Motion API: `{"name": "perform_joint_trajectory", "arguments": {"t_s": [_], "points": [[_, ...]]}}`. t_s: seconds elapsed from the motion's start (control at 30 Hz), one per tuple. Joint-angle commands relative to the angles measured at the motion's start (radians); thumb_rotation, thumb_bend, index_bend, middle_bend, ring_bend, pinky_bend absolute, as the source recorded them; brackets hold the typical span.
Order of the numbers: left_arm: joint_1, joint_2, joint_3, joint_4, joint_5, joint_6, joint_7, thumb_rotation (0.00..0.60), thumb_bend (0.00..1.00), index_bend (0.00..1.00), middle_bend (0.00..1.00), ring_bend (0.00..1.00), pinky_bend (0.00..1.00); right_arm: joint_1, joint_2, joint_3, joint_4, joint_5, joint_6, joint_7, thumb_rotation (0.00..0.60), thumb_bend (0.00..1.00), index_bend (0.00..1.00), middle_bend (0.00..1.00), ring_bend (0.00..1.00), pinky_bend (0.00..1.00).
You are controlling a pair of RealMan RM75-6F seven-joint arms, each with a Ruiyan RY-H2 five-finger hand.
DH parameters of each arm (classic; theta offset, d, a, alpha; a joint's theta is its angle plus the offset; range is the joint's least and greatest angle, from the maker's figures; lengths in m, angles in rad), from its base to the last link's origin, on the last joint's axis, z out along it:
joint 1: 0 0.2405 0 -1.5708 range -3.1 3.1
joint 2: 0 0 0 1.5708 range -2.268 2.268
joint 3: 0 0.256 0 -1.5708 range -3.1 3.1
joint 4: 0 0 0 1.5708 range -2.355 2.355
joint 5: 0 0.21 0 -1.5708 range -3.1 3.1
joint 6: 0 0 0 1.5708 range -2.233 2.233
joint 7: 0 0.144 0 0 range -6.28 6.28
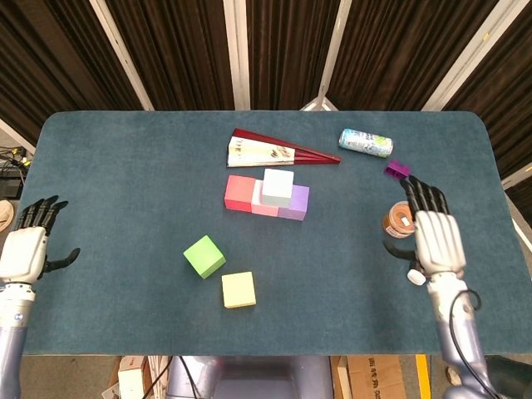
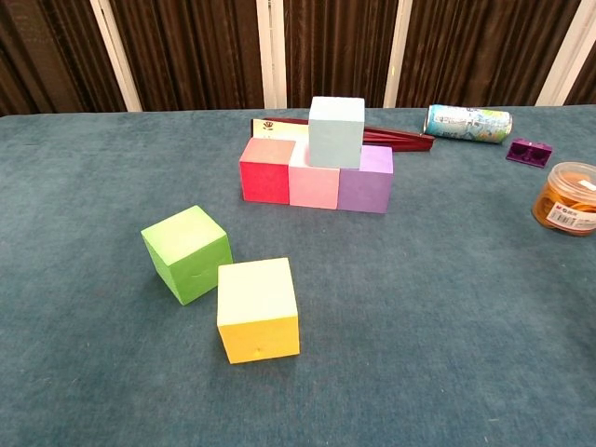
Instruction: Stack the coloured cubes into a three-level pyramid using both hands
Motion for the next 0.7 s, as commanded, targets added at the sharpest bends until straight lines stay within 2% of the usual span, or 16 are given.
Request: {"name": "perform_joint_trajectory", "arguments": {"t_s": [0.03,0.23,0.53,0.7], "points": [[-0.036,0.056,0.003,-0.047,0.029,-0.057,-0.017,0.6,0.3,0.12,0.04,0.0,0.0,-0.151,-0.049,-0.146,0.11,-0.164,0.108,0.126,0.6,0.21,0.0,0.0,0.0,0.0],[-0.129,0.115,-0.015,-0.072,0.055,-0.168,0.043,0.6,0.29,0.11,0.04,0.0,0.0,-0.228,-0.101,-0.183,0.156,-0.21,0.179,0.146,0.6,0.21,0.0,0.0,0.0,0.0],[-0.283,0.136,-0.011,-0.044,0.143,-0.354,0.038,0.6,0.26,0.1,0.05,0.0,0.0,-0.275,-0.164,-0.168,0.288,-0.272,0.239,0.164,0.6,0.21,0.0,0.0,0.0,0.0],[-0.361,0.135,-0.008,-0.045,0.159,-0.45,0.045,0.6,0.26,0.1,0.06,0.0,0.0,-0.28,-0.169,-0.153,0.301,-0.257,0.217,0.168,0.6,0.21,0.0,0.0,0.0,0.0]]}}
